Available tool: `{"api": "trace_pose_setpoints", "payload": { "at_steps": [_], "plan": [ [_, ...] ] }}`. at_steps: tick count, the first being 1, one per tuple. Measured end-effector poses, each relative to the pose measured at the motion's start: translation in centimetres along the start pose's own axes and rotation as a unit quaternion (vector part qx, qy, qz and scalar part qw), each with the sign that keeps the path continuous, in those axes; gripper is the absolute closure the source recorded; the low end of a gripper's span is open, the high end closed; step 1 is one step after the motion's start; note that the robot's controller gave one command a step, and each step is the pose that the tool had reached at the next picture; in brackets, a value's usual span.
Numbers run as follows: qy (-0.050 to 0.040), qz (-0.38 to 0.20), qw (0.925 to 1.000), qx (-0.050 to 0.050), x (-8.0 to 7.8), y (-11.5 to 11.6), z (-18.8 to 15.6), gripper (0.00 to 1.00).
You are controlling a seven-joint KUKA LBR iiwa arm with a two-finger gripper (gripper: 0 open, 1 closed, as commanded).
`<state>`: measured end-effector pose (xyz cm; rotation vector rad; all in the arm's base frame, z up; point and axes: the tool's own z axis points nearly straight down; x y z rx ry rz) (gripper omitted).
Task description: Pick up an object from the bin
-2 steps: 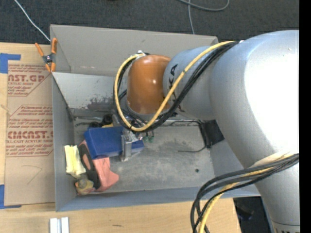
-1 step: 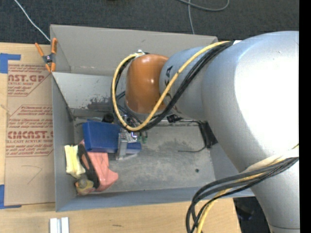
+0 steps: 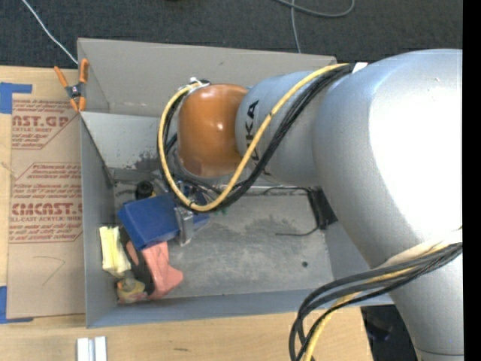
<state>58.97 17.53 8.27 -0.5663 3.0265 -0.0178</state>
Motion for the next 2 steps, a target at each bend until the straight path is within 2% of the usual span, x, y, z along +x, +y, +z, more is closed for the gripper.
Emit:
{"api": "trace_pose_setpoints", "payload": {
  "at_steps": [1, 2],
  "plan": [
    [0.0000, 0.000, 1.0000, 0.000, 0.0, 0.0, 0.0, 1.00],
    [-0.0056, -0.078, 0.9969, 0.005, 2.1, 2.1, -0.4, 1.00]
  ]
}}
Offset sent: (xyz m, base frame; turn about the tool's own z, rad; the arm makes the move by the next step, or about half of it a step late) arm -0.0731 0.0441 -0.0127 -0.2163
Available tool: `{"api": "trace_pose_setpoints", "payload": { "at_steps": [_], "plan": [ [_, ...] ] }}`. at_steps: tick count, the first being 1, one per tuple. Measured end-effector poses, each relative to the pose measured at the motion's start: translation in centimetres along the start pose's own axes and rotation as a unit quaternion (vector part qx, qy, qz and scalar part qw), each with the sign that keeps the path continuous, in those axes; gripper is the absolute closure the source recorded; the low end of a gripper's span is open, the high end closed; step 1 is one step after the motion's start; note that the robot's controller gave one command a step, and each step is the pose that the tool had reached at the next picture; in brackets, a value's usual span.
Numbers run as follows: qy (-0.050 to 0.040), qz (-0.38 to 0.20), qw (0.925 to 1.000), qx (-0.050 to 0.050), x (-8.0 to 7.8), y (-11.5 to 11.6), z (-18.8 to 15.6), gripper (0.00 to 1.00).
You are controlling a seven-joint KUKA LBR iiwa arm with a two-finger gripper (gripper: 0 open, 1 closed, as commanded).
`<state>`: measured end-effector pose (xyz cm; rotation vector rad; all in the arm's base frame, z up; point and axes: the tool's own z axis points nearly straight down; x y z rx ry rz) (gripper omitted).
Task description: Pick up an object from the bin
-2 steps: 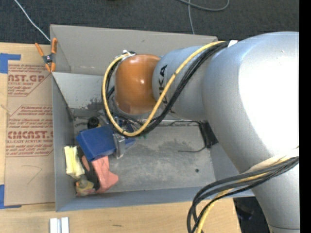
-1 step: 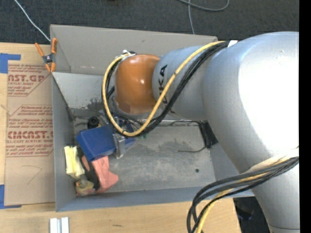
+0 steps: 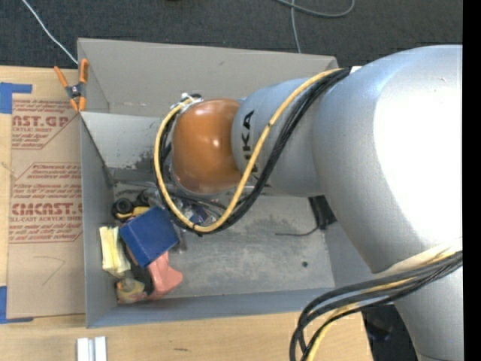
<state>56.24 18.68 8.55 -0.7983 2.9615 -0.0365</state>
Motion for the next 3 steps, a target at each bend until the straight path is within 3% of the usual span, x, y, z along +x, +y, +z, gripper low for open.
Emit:
{"api": "trace_pose_setpoints", "payload": {
  "at_steps": [1, 2, 3],
  "plan": [
    [-0.0011, 0.009, 0.9999, 0.008, -0.1, 0.7, 0.0, 1.00],
    [-0.0100, -0.052, 0.9984, 0.020, 0.4, 2.1, -0.2, 1.00],
    [-0.0090, -0.046, 0.9987, 0.019, 0.5, 2.1, -0.2, 1.00]
  ]
}}
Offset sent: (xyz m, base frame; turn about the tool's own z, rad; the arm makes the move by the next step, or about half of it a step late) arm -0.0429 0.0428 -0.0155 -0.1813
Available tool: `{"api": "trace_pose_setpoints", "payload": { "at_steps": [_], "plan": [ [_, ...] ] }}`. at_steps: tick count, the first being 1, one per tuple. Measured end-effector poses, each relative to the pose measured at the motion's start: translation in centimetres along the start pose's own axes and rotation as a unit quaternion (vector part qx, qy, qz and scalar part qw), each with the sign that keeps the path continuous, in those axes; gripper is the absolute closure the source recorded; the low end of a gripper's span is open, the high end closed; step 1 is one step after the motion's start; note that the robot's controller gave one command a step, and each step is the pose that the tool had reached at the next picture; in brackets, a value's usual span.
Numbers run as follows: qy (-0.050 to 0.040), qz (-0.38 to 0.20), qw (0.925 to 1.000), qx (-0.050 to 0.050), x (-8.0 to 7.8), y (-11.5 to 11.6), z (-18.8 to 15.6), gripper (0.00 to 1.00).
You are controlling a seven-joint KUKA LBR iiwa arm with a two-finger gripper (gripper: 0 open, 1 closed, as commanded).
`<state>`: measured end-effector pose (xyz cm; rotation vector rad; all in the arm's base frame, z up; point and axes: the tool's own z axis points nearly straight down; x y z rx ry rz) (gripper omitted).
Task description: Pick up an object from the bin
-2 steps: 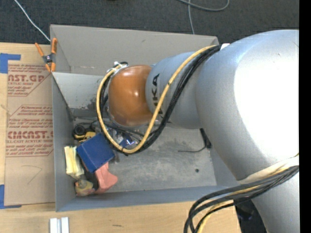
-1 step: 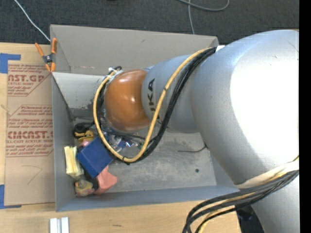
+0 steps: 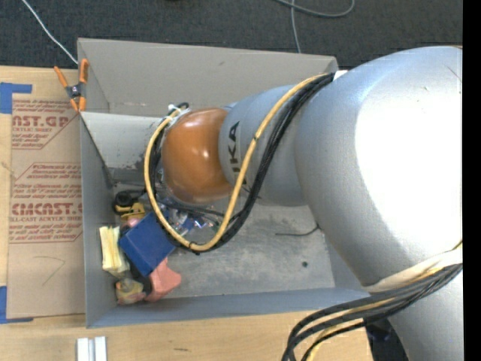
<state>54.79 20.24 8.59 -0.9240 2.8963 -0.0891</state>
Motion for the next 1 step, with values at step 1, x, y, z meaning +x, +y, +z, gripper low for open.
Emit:
{"api": "trace_pose_setpoints", "payload": {
  "at_steps": [1],
  "plan": [
    [0.0135, 0.096, 0.9951, 0.017, -0.21, -0.13, 0.25, 1.00]
  ]
}}
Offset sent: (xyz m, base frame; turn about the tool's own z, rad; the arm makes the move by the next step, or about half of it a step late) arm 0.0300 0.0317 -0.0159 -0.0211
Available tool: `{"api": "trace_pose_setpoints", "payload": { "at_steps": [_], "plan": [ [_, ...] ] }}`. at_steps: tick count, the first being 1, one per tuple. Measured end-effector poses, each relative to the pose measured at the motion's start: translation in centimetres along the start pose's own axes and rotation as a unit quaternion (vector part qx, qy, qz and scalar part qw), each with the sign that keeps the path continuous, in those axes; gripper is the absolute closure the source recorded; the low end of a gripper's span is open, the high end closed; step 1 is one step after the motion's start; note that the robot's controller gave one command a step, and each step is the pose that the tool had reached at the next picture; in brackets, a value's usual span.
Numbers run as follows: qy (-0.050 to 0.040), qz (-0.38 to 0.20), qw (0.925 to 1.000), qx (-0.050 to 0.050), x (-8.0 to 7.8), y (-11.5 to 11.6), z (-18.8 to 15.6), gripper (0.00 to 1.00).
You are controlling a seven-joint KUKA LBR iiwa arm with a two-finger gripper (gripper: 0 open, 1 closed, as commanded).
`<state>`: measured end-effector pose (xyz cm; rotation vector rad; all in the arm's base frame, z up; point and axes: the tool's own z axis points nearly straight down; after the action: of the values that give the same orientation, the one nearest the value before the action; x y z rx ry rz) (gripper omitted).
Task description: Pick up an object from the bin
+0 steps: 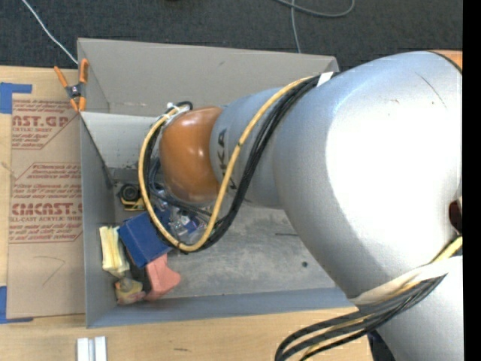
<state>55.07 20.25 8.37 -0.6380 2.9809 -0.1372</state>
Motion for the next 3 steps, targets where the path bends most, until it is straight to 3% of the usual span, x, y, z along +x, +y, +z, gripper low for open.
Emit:
{"api": "trace_pose_setpoints", "payload": {
  "at_steps": [1, 2, 3],
  "plan": [
    [-0.0005, 0.001, 1.0000, -0.001, -0.03, -0.06, 0.07, 1.00],
    [-0.0118, 0.004, 0.9999, -0.004, -0.31, 0.30, 0.39, 0.00],
    [-0.0088, 0.003, 0.9999, -0.004, -0.13, 0.31, 0.52, 1.00]
  ]
}}
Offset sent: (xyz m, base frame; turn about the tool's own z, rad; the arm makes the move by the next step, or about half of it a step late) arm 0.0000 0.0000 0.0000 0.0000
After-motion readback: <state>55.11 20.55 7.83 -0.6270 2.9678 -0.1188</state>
